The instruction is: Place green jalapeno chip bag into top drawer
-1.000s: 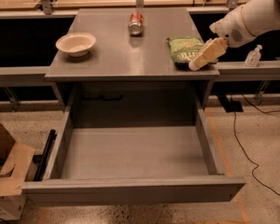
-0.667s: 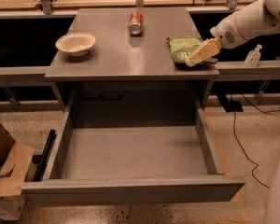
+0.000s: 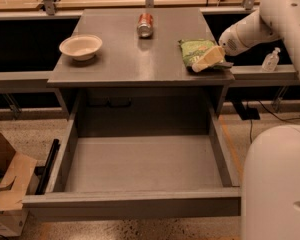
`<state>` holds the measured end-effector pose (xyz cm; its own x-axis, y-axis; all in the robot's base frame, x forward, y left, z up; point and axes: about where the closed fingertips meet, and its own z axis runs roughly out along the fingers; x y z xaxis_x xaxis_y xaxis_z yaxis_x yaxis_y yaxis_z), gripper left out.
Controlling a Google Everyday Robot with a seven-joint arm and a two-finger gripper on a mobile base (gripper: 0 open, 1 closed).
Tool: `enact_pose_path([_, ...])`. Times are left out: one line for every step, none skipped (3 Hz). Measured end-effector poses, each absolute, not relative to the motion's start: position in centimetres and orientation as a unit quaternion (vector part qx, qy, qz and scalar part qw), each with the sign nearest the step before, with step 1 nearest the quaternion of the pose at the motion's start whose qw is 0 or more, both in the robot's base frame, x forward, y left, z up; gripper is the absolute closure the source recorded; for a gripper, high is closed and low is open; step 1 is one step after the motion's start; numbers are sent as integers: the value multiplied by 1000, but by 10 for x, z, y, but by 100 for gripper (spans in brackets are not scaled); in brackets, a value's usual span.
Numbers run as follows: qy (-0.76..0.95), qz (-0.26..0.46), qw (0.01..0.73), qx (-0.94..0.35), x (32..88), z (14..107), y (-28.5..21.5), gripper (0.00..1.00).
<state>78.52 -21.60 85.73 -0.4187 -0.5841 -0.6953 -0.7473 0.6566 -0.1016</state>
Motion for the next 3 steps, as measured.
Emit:
enact_pose_path([848, 115, 350, -382, 795, 836, -218, 16])
enact_pose_path([851, 106, 349, -377, 794, 834, -223, 40])
enact_pose_path([844, 92, 365, -382, 784, 852, -226, 64])
